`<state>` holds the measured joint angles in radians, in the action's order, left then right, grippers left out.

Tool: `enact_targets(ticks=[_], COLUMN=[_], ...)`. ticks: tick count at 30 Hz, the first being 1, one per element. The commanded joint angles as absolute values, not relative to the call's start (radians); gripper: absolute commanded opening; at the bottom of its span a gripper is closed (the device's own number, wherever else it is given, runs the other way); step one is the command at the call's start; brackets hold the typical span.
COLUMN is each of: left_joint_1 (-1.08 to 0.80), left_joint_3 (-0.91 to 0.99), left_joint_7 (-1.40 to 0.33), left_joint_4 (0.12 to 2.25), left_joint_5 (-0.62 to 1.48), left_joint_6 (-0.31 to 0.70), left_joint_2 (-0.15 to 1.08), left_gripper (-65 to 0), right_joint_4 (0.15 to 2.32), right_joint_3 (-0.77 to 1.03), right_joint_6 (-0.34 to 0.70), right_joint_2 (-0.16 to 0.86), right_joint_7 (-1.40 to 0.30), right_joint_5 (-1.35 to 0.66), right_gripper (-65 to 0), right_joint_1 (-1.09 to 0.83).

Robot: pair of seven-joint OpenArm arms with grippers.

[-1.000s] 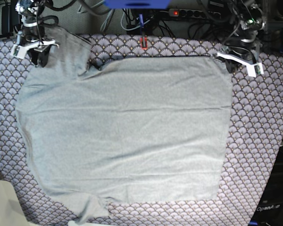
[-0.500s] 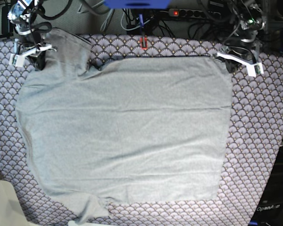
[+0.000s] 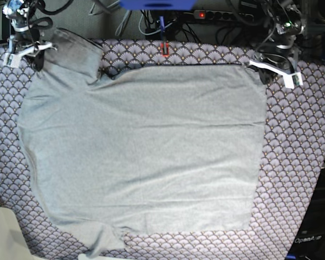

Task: Fold the T-shirt properly
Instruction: 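Close both grippers on the shoulder corners of the grey shirt, then lift the shoulders and pull both grippers toward the hem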

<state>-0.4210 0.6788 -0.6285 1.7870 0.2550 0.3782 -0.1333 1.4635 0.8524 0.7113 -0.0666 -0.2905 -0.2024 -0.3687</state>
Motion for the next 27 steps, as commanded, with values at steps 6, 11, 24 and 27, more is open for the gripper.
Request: enact_targets(ticks=[6, 11, 24, 27], left_joint_1=[-0.417, -0.384, -0.367, -0.332], left_joint_3=[0.682, 0.682, 0.684, 0.685], left_joint_7=[-0.605, -0.607, -0.607, -0.607], left_joint_4=[1.807, 1.857, 1.908, 1.908], left_joint_5=[0.271, 0.271, 0.271, 0.271], left_joint_6=[0.384, 0.384, 0.378, 0.377], left_joint_2=[-0.130, -0.136, -0.137, -0.133], left_gripper=[-65.0, -65.0, -65.0, -65.0], right_joint_4=[1.515, 1.662, 1.833, 1.851], right_joint_3=[0.857, 0.843, 0.823, 0.792], right_joint_6=[0.698, 0.698, 0.698, 0.698], right_joint_2=[-0.077, -0.108, -0.105, -0.107], right_joint_7=[-0.378, -0.380, -0.515, -0.515], right_joint_5=[-0.145, -0.143, -0.142, -0.142], right_gripper=[-65.0, -65.0, -65.0, -65.0], right_joint_1=[-0.369, -0.360, -0.298, -0.282])
